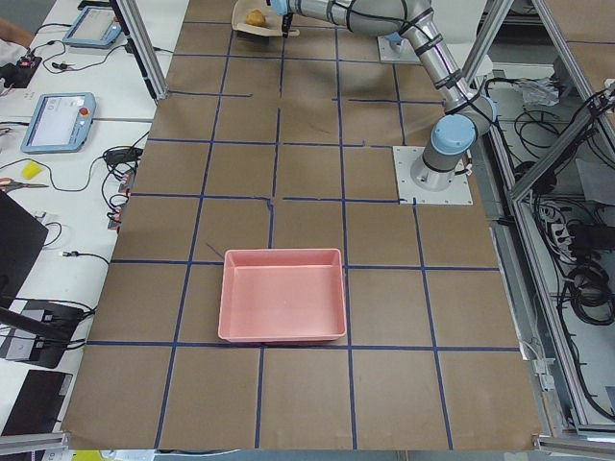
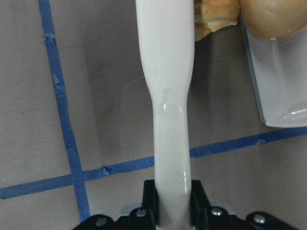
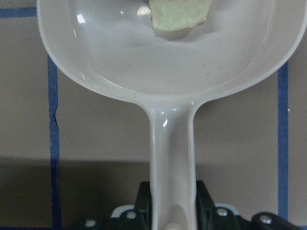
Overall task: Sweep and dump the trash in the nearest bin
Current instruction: 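Sweep the bread and potato scraps into the dustpan with the left gripper's brush, then brush the remaining scraps further into the dustpan with the left gripper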
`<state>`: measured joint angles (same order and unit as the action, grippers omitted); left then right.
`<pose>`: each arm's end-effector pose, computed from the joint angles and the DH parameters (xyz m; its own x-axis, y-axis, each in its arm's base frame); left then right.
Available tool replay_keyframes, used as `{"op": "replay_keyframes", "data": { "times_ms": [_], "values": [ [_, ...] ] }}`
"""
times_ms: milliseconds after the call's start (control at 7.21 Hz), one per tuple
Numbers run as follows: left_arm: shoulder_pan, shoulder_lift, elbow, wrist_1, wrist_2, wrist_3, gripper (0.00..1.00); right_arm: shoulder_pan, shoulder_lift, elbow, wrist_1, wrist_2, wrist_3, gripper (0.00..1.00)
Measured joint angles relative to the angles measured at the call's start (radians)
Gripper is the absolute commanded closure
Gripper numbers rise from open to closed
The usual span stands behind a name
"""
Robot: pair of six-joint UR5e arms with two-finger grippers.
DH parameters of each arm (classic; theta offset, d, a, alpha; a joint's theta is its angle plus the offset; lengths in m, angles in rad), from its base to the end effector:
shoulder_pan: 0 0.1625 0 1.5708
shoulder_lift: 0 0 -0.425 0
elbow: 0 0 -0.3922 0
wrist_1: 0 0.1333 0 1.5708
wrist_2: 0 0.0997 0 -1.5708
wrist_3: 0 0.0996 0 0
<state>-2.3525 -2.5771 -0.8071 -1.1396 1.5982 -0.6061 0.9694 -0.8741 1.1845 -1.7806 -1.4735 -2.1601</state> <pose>-0.6960 -0.5158 0.2165 -0.9803 0.1787 0.0847 0.1625 0.9721 -0.1694 -0.2982 -0.6873 0.2600 -0.0150 -0.9994 -0.0298 -0.9905 0.0189 -0.1362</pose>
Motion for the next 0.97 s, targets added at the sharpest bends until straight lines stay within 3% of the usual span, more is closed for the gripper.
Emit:
{"op": "replay_keyframes", "data": {
  "times_ms": [971],
  "values": [
    [-0.048, -0.028, 0.06, 0.01, -0.013, -0.013, 0.99, 0.009, -0.005, 0.01, 0.039, 0.053, 0.009, 1.0]
  ]
}}
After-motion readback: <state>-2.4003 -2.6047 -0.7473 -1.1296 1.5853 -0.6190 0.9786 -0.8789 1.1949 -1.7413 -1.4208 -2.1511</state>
